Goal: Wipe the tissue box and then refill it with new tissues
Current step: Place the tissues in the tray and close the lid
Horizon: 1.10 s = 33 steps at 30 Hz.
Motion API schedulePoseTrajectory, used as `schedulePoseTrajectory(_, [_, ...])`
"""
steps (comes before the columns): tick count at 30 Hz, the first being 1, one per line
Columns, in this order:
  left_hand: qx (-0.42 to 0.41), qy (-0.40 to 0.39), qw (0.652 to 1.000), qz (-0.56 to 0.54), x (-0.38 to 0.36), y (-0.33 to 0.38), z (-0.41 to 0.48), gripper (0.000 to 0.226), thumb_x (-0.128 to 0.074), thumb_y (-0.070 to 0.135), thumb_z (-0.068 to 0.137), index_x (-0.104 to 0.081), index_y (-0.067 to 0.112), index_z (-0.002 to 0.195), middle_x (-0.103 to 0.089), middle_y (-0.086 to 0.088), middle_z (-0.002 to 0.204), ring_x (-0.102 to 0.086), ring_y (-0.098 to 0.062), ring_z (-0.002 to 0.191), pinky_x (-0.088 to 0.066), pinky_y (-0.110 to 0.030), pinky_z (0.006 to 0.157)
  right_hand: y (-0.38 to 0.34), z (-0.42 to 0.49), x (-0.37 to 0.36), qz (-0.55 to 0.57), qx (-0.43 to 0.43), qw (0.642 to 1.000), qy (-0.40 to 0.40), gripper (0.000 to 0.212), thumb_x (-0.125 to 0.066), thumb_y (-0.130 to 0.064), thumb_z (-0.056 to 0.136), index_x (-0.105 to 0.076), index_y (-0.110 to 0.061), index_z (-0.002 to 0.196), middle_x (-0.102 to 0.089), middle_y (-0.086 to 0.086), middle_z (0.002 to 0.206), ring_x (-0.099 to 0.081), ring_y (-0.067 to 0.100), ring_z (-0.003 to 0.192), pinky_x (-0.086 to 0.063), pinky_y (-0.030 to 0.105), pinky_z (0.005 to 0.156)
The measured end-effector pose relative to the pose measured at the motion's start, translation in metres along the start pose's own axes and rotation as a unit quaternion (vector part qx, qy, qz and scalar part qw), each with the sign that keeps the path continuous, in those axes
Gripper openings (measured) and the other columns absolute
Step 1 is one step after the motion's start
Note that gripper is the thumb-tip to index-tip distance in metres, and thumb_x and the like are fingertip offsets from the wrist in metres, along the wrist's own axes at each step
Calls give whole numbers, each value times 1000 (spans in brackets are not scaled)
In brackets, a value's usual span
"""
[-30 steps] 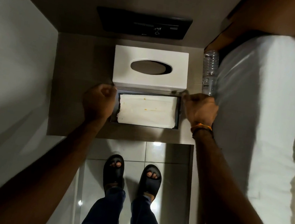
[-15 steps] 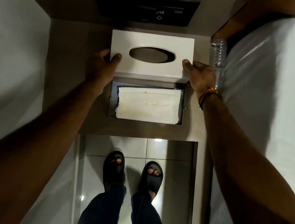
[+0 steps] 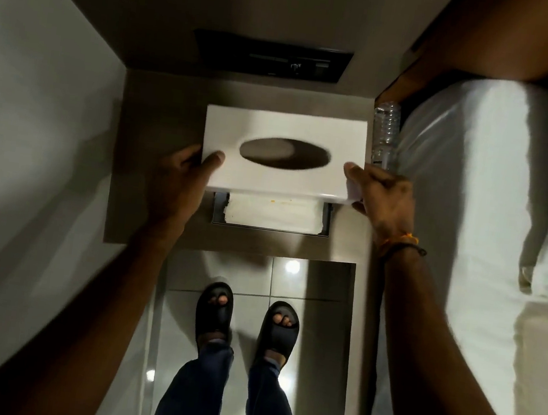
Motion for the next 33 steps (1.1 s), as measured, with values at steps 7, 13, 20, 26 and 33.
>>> schedulePoseTrajectory(7, [-1, -20, 999, 35, 2, -29, -33, 31, -67, 65, 79, -60, 57, 108, -66, 42, 79, -66, 14, 81, -60, -28, 77, 54, -31, 2, 14, -74, 997, -11, 14, -85, -48, 74, -80, -37, 81, -80, -5, 92, -75, 17, 94, -65, 35, 72])
schedulePoseTrajectory(13, [3, -24, 999, 45, -5, -51, -40, 40, -72, 58, 80, -69, 38, 114, -68, 36, 75, -70, 4, 79, -63, -34, 75, 78, -36, -7, 20, -85, 996, -16, 26, -81, -59, 59, -81, -45, 81, -80, -12, 85, -74, 16, 95, -66, 38, 72])
schedulePoseTrajectory(20, [9, -27, 998, 52, -12, -60, -33, 28, -71, 60, 82, -73, 37, 99, -72, 20, 81, -71, -5, 82, -62, -35, 76, 85, -20, -12, 20, -91, 995, -21, 31, -83, -51, 64, -82, -34, 90, -80, -4, 94, -74, 21, 94, -66, 39, 72])
schedulePoseTrajectory(26, [0, -25, 997, 69, -20, -68, -27, 35, -72, 52, 86, -75, 23, 106, -65, 25, 79, -65, 5, 77, -50, -15, 63, 94, -9, -20, 24, -98, 994, -37, 6, -85, -28, 78, -81, -31, 82, -79, -5, 88, -74, 24, 94, -65, 36, 75])
schedulePoseTrajectory(33, [14, -30, 998, 59, -23, -81, -19, 24, -70, 51, 88, -69, 31, 100, -65, 22, 79, -65, 2, 79, -48, -17, 64, 101, -7, -29, 24, -104, 992, -64, 15, -79, -23, 85, -79, -23, 100, -79, 0, 108, -73, 23, 107, -57, 47, 102])
Point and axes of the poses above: each hand's wrist, its own z-axis towards the middle knuckle, its own x-axis out of the back of the hand, y = z × x, the point moved 6 cm from there along z, towards the middle knuckle
